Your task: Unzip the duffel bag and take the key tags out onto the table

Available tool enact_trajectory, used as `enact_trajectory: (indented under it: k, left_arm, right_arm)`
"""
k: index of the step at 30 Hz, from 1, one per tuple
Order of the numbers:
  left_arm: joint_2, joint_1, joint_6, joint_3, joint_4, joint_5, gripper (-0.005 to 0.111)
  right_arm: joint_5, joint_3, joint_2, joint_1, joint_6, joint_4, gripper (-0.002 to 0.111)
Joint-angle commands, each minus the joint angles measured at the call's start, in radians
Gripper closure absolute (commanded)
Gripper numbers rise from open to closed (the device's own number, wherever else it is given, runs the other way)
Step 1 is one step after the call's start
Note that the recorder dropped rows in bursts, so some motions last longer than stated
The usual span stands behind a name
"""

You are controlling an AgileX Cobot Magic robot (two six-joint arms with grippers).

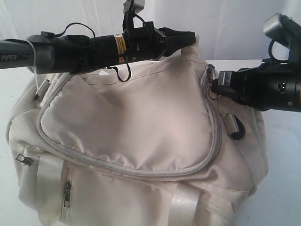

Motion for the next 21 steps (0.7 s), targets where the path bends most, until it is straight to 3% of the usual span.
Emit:
enact_trajectory:
  k: [1, 10, 21]
  left_arm:
    - [-0.058, -0.005, -0.004, -0.025, -0.074, -0.101, 0.107]
    - [-0.058, -0.005, -0.004, -0.025, -0.084, -0.099, 0.107]
    - [-0.058, -0.005, 0.004, -0.025, -0.074, 0.024, 0.107]
  right_arm:
    - [-0.017, -0.003, -0.068, 0.000, -0.010, -0.053, 0.107]
    - [-0.092, -0.003, -0.128, 0.000, -0.001, -0.053, 0.107]
    - [-0.181, -0.003, -0.144, 0.000, 0.008, -0.053, 0.107]
